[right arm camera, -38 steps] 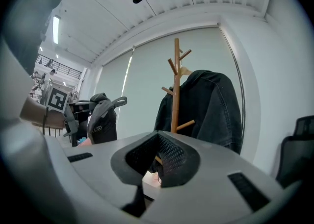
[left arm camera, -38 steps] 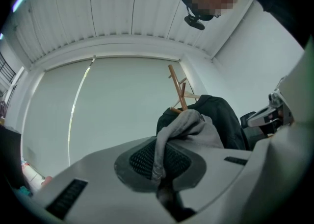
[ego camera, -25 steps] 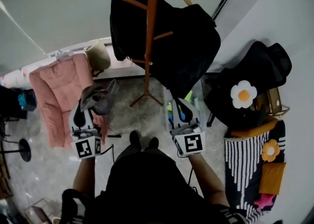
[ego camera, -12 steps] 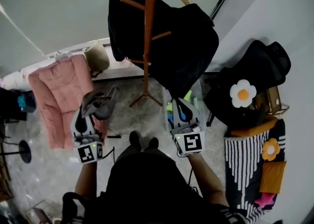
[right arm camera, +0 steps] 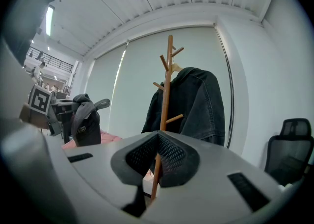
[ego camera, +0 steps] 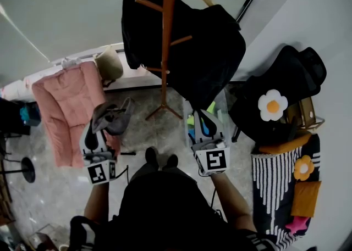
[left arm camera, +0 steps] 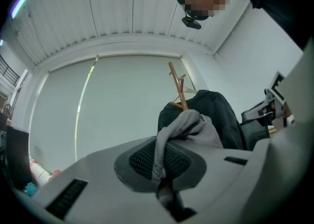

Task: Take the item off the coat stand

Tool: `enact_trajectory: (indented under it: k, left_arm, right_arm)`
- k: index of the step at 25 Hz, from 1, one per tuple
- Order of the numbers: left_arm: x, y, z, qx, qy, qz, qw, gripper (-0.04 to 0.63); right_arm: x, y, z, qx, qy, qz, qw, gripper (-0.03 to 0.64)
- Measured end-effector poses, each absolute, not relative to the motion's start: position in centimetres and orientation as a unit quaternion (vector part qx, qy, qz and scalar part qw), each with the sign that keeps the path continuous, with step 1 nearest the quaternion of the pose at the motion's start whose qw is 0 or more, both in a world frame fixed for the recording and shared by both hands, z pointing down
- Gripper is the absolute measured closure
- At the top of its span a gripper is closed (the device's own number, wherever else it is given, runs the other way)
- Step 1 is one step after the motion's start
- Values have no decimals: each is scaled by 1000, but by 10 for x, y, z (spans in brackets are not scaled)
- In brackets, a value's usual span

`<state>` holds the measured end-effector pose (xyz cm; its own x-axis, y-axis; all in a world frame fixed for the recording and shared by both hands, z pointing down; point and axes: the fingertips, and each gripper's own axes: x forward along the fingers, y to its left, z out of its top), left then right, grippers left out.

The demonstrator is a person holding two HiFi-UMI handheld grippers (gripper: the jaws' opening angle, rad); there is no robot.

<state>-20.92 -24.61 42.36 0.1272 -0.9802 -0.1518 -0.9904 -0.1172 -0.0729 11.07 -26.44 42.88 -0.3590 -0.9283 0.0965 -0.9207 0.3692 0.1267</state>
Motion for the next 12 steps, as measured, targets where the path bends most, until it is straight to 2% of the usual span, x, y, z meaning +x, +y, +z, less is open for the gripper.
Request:
enact_trajectory:
  k: [12]
  left_arm:
    - [-208, -246, 421, -749, 656, 32, 87, 561]
  right_arm:
    - [109, -263, 425, 559, -825, -32, 76, 600]
